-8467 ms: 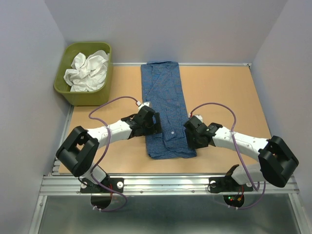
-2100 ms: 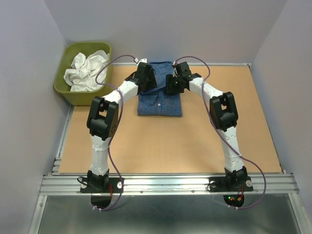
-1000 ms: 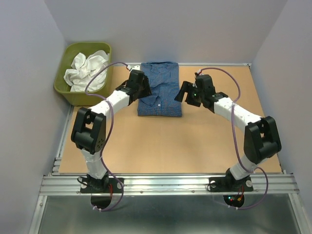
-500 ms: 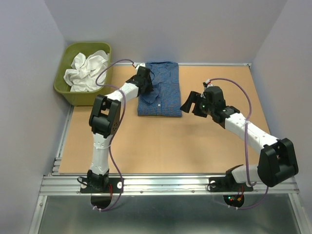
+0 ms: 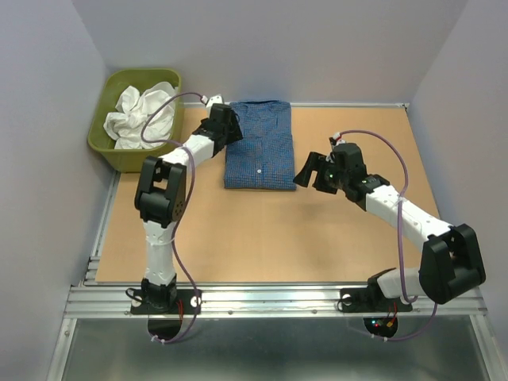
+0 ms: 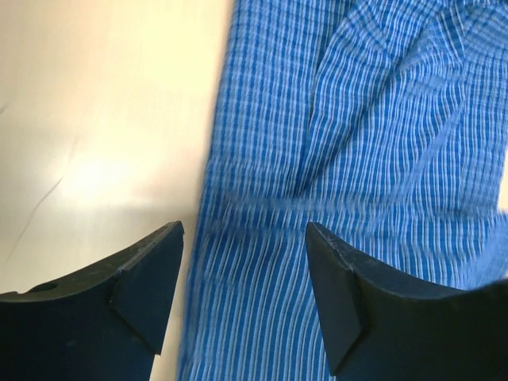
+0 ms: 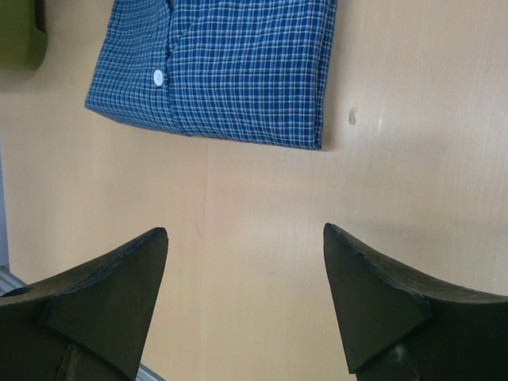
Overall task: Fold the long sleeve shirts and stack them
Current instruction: Fold the shirt
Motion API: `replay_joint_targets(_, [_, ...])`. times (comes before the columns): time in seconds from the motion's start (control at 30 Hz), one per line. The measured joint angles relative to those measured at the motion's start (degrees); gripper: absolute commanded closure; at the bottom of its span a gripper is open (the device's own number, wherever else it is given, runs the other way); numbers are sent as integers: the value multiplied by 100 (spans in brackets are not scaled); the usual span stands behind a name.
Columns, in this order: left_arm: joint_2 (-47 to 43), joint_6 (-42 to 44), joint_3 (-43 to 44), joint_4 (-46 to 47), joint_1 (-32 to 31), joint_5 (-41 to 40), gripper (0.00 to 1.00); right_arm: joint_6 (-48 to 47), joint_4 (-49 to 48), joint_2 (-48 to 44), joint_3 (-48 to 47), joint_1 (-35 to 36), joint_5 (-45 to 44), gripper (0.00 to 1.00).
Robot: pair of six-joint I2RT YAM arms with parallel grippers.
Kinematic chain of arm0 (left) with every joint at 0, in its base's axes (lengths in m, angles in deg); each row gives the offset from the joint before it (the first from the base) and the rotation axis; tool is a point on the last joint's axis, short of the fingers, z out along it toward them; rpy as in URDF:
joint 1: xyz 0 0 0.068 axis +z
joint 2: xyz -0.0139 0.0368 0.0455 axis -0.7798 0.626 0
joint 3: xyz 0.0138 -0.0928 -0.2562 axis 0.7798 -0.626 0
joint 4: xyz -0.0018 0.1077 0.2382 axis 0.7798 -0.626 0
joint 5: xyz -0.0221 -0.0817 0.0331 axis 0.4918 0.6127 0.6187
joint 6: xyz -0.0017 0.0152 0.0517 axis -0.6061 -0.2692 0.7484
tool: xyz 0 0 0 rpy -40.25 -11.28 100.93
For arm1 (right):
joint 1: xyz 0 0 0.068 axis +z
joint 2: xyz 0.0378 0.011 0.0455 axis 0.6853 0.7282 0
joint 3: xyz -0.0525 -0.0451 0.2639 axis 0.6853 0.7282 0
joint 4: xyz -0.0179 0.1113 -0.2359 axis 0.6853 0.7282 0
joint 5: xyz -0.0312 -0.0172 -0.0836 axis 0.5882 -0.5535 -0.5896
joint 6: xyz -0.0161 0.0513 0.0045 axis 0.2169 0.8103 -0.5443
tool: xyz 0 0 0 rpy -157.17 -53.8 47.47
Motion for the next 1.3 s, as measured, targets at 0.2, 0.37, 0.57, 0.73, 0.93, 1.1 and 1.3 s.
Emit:
replay_joint_targets(0.2, [-1639,-197,-1235,15,-28,-17,21,-48,-20,103,24,0,28,16])
replay_joint_targets(0.37, [-2507,-409,-2081,144,-55,164,21,116,-59,492,24,0,48,16])
replay_joint_targets(0.57, [-2109,-654,-2734,28,-116,492,23,455,-417,748,31,0,177,16])
replay_joint_targets(0.73, [-1657,-905,-2771,-13,-129,706,38,680,-813,785,251,0,291,16])
replay_joint_targets(0.93, [-1547,-1458,-3126,260,-192,1045,73,905,-1019,754,678,0,273,16])
replay_joint_targets(1.1, [-1921,-2288,-3963,925,-577,1287,79,960,-1058,522,872,0,66,17])
replay_joint_targets(1.3, [-2430,-4044,-5134,1958,-2286,1825,53,892,-1054,-149,999,-155,-466,17])
